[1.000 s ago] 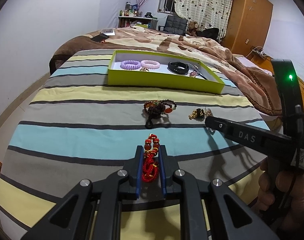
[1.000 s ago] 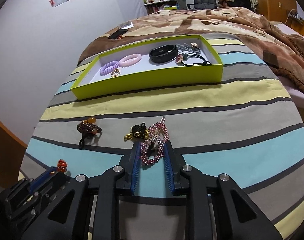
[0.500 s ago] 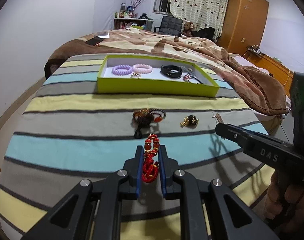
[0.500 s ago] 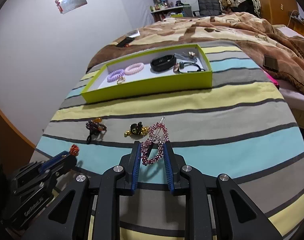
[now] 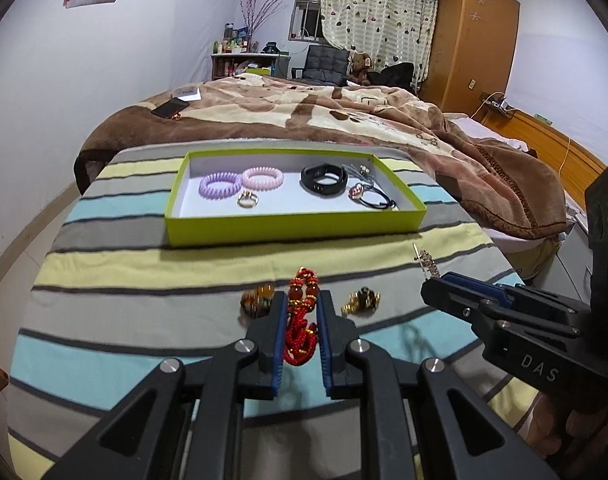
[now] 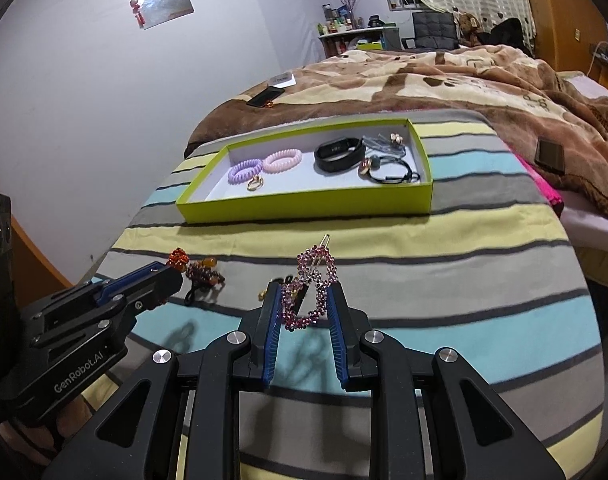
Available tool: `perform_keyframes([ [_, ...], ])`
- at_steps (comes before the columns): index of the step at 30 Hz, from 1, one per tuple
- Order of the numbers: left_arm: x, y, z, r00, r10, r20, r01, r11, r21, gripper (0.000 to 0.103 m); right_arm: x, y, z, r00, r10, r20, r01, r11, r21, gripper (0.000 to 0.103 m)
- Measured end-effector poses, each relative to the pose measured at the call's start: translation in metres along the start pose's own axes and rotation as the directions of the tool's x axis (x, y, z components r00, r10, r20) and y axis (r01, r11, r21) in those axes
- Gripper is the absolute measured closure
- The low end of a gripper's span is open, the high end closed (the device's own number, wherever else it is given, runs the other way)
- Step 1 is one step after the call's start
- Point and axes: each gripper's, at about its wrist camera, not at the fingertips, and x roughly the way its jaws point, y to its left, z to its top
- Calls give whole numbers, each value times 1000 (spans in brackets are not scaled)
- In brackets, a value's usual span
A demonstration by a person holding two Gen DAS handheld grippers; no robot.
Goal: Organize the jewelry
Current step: 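Carry the red ornament (left tool) and pink hairpin (right tool) to the box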
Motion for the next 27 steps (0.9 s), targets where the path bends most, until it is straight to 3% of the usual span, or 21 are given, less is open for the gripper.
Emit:
perform_keyframes([
  [17, 35, 32, 62, 998, 30, 47, -31, 999, 16, 88, 32, 0, 64, 999, -16, 39, 20, 995, -98, 80],
  [27, 80, 53, 76, 996, 83, -10, -83, 996, 18, 88, 78, -15, 86, 999, -36, -25, 33, 995, -94, 80],
])
